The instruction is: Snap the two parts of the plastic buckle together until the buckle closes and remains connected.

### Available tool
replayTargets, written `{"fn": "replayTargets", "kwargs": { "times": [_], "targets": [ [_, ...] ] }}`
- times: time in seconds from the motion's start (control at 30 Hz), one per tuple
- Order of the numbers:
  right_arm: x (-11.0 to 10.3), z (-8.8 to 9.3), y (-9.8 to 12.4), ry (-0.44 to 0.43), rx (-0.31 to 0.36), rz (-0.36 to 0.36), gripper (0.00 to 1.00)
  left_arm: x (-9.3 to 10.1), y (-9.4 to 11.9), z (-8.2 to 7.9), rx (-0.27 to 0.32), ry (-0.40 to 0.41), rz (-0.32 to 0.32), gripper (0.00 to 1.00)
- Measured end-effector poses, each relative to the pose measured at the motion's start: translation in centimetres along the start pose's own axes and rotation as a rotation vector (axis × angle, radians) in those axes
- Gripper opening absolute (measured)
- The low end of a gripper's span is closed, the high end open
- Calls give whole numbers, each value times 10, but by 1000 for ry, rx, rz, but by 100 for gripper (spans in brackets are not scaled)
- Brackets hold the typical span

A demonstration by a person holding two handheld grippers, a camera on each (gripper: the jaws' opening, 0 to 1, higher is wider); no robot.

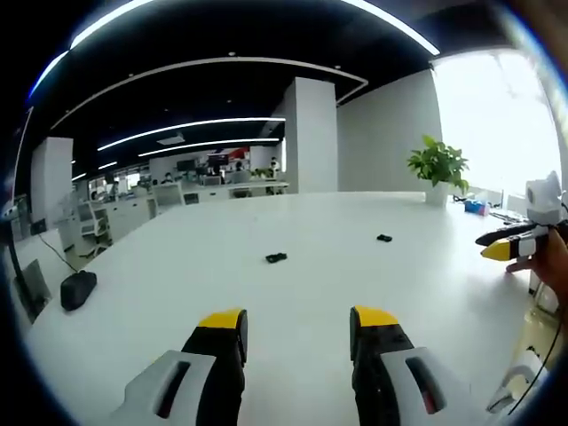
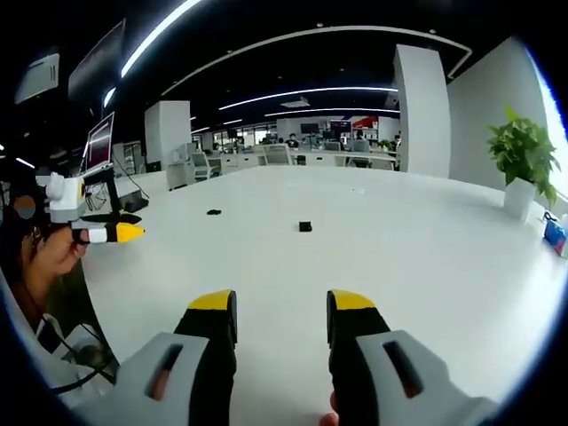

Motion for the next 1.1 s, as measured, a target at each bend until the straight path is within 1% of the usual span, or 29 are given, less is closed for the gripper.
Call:
{"fn": "replayTargets", "kwargs": {
  "times": [0.23,0.5,0.57,0.77,1.1],
  "targets": [
    [0,1,-1,3,-10,-1,40,-1,-1,-4,14,-6,-2,47],
    [0,1,-1,12,-5,-14,40,-2,2,1,-2,-5,-18,48],
    [1,2,-2,13,-4,-11,40,-2,2,0,-2,-7,-23,48],
    [3,2,-3,25,-14,-7,40,-3,3,-6,23,-6,-36,48],
    [1,1,-3,37,-20,4,40,-5,4,-8,27,-7,-21,48]
  ]
}}
Point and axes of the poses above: the point that each gripper's makers call its tool centre point, and the gripper's own axes: y roughly backward along the fingers, x roughly to its right, z roughly out of its underside, the point moved 10 cm from there along y, roughly backward along the fingers, and after that the axes turned 11 degrees about x, right-handed, at the moved point
